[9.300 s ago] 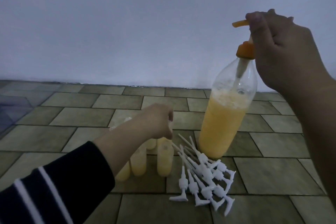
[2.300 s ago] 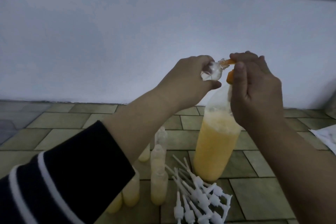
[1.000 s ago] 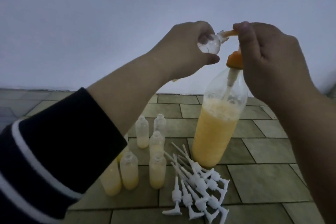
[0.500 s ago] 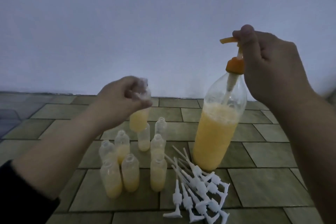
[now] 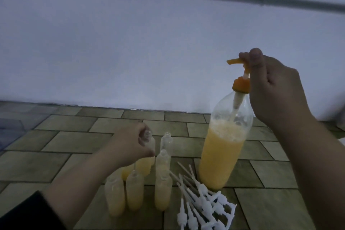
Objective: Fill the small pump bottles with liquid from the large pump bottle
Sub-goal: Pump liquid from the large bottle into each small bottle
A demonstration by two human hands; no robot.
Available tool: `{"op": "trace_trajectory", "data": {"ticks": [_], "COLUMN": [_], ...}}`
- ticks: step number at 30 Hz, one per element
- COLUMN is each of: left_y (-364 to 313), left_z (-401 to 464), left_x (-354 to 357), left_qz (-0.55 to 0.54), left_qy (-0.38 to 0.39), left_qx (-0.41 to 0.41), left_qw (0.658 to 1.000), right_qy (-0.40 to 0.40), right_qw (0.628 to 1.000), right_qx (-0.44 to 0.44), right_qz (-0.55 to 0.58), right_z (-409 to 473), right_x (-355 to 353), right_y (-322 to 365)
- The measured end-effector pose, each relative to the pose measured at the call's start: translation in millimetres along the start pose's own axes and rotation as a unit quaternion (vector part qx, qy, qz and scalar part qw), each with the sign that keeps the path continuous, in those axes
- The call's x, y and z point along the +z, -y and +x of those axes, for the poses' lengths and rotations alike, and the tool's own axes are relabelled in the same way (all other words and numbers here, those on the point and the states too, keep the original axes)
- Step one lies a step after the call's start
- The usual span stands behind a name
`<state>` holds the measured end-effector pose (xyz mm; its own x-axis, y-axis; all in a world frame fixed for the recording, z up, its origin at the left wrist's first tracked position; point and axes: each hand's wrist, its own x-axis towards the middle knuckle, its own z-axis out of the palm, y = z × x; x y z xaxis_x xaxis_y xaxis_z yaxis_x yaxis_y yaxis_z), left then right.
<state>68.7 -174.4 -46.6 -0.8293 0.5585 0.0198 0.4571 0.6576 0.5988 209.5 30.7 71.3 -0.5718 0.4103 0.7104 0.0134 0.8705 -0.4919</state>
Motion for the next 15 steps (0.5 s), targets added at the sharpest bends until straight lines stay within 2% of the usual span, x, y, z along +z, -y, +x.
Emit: {"op": "trace_trajectory", "data": {"ticks": [9, 15], "left_y": [-11, -6], "left_z": [5, 5], "left_x": [18, 29], "left_qz": [0.150, 0.189], "left_qy": [0.074, 0.098], "left_qx": [-0.040, -0.045], "left_qw": [0.985, 0.976], "right_qy": [-0.008, -0.013], "right_qw": [1.000, 1.000], "right_qx": [0.009, 0.010], "right_qz": [0.003, -0.002], "right_z": [1, 1], "right_x": [3, 4], "right_y": [0, -1]}}
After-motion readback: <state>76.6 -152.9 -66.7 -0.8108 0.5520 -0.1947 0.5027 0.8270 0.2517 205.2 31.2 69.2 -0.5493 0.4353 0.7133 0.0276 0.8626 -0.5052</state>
